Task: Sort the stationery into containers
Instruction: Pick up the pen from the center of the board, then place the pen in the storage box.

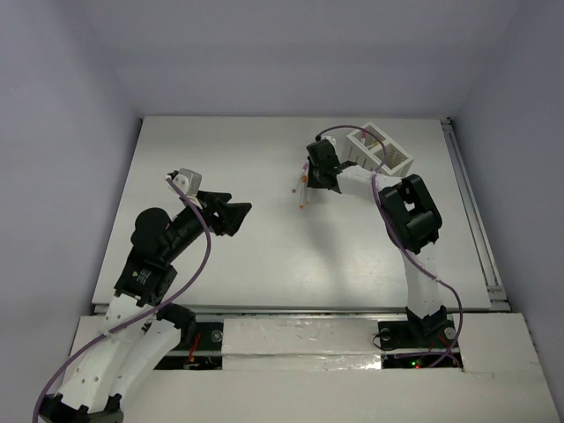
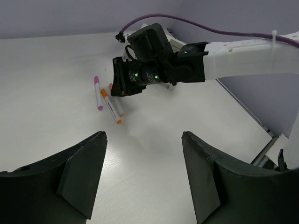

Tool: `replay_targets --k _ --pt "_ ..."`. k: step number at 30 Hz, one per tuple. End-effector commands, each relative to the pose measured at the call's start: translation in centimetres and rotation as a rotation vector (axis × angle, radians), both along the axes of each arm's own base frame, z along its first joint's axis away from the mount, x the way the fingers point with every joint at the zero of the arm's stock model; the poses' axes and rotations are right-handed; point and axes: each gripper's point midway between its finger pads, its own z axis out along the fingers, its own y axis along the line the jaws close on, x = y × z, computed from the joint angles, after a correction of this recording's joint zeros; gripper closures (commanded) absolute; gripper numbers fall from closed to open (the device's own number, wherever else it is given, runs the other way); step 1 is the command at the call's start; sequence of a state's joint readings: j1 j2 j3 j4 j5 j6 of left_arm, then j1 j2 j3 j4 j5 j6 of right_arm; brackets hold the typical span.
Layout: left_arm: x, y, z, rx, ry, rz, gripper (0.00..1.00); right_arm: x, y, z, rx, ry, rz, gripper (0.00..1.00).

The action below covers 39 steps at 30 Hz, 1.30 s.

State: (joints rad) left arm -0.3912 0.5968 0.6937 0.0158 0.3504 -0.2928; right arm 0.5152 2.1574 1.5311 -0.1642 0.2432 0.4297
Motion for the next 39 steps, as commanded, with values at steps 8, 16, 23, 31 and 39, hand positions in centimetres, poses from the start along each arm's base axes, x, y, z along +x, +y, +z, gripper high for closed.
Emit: replay_targets --k 8,16,23,31,39 --pt "0.1 0.0 0.7 -0.009 -0.041 -0.002 0.38 0.6 -1.5 0.9 -0.144 0.023 -0.005 0.63" --pt "0.1 0.0 0.6 -0.007 -0.037 -0.001 0.38 0.4 -1.6 -0.4 -0.191 0.085 0.024 0.83" --pt "0.0 0.0 0.7 -0.008 -0.042 -0.005 0.38 0.7 -1.9 4.5 -0.112 -0.025 -0.008 1.00" --pt "0.1 -0.1 0.6 -0.007 -0.037 -0.010 0.38 2.8 -5.3 19.6 0.062 -0.395 -0.118 1.00" --pt "-0.2 -0.1 0.7 -0.010 -0.046 -0.015 0.37 8.7 -15.8 24.7 0.007 -0.584 -0.328 1.00"
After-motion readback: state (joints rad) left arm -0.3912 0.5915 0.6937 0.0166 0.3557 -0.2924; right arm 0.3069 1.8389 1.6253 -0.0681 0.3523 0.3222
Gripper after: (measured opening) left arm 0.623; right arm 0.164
